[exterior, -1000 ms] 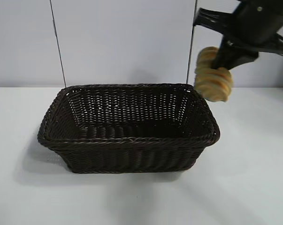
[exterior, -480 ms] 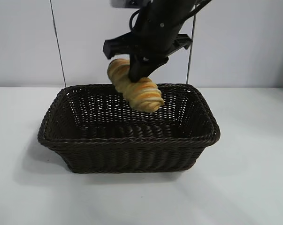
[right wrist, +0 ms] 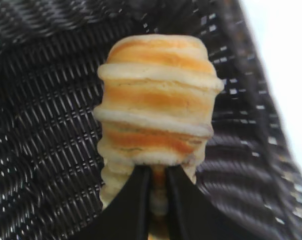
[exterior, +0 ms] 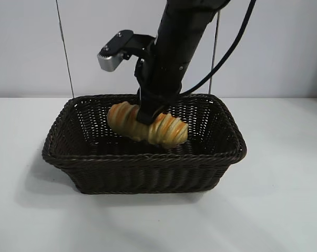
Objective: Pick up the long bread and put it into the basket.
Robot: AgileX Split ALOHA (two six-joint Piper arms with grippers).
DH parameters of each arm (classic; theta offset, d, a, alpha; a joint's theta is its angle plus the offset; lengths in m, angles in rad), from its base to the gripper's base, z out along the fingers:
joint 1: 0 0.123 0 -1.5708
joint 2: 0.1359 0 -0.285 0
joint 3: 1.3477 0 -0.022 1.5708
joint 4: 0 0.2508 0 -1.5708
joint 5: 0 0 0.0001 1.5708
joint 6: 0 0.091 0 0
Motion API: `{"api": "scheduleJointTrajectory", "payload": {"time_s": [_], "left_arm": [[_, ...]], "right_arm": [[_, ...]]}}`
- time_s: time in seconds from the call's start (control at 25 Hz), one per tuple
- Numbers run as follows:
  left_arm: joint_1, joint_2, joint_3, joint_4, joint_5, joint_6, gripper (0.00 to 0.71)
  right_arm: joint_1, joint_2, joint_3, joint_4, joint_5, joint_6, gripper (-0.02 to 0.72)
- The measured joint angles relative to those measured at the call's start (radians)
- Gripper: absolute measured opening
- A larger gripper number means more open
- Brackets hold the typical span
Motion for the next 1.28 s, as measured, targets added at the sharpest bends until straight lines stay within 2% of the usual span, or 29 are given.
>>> {"api": "scheduleJointTrajectory", "payload": {"time_s": [0.04,0.16,0.2,0.28,0.4,0.64,0.8,0.88,1.08,1.28], "left_arm": [[0.000,0.000,0.000,0.000,0.000,0.000,0.687],[0.000,0.000,0.000,0.000,0.000,0.000,0.687],[0.000,0.000,0.000,0.000,0.000,0.000,0.687],[0.000,0.000,0.000,0.000,0.000,0.000,0.687],[0.000,0.000,0.000,0.000,-0.001,0.000,0.687],[0.000,0.000,0.011,0.001,-0.044,0.000,0.687],[0.000,0.000,0.036,0.000,-0.094,-0.002,0.687],[0.000,0.000,0.037,0.001,-0.097,-0.003,0.687],[0.000,0.000,0.037,0.001,-0.099,-0.003,0.687],[0.000,0.000,0.037,0.008,-0.105,-0.045,0.687]], "right_arm": [[0.000,0.000,0.000,0.001,0.000,0.001,0.226],[0.000,0.000,0.000,0.002,0.005,0.003,0.526],[0.000,-0.001,0.000,0.002,0.008,0.004,0.594],[0.000,-0.005,0.000,0.002,0.019,0.020,0.658],[0.000,-0.025,-0.005,0.002,0.029,0.064,0.685],[0.000,-0.085,-0.076,0.002,0.045,0.167,0.693],[0.000,-0.097,-0.141,0.002,0.089,0.242,0.694],[0.000,-0.097,-0.164,0.001,0.110,0.300,0.694],[0.000,-0.097,-0.186,-0.032,0.132,0.507,0.694],[-0.021,-0.097,-0.188,-0.047,0.163,0.676,0.695]]}}
